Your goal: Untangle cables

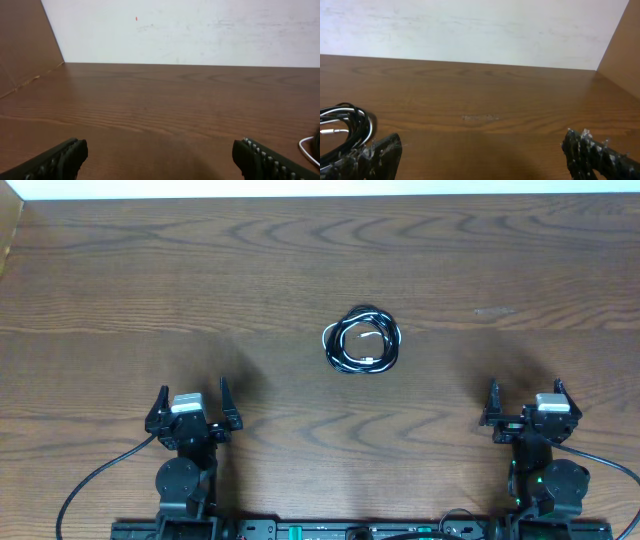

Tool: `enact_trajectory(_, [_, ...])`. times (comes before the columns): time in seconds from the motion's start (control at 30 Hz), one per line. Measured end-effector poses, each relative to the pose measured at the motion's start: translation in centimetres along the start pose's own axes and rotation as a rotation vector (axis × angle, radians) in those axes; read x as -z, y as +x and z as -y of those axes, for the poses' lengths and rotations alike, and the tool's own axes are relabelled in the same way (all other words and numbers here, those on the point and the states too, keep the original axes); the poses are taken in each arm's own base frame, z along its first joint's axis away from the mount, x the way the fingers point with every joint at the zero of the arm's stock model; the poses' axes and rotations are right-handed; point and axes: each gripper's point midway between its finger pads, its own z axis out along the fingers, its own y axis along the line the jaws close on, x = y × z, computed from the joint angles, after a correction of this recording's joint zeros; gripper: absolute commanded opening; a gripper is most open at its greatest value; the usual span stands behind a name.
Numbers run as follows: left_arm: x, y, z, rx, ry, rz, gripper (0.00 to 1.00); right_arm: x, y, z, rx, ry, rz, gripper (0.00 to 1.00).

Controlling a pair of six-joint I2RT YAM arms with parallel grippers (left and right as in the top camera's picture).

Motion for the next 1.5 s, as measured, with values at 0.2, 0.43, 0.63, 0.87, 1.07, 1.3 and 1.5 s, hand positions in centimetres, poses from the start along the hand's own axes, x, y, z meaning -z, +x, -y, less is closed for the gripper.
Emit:
enact_trajectory(0.2, [0.0,0.0,0.0,0.0,0.0,0.0,0.98,0.0,0.0,0.0,0.0,0.0,0.0,0.99])
enact_trajectory(0.43, [0.0,0.0,0.0,0.0,0.0,0.0,0.98,0.0,0.0,0.0,0.0,0.0,0.0,0.99])
enact_trajectory(0.63, [0.0,0.0,0.0,0.0,0.0,0.0,0.98,0.0,0.0,0.0,0.0,0.0,0.0,0.99])
enact_trajectory(0.87, [0.0,0.0,0.0,0.0,0.0,0.0,0.98,0.0,0.0,0.0,0.0,0.0,0.0,0.99])
enact_trajectory(1.07, [0.0,-0.1,-0.4,-0.025,-0.022,0.007,0.98,0.0,0.0,0.0,0.0,0.0,0.0,0.99])
enact_trajectory(1.3, [0.0,-0.1,-0.2,-0.017,-0.012,0.005,0.98,0.0,0.0,0.0,0.0,0.0,0.0,0.99])
enact_trajectory(1.5, [0.6,0.6,2.1,-0.004,0.128,-0.07,0.98,0.0,0.0,0.0,0.0,0.0,0.0,0.99])
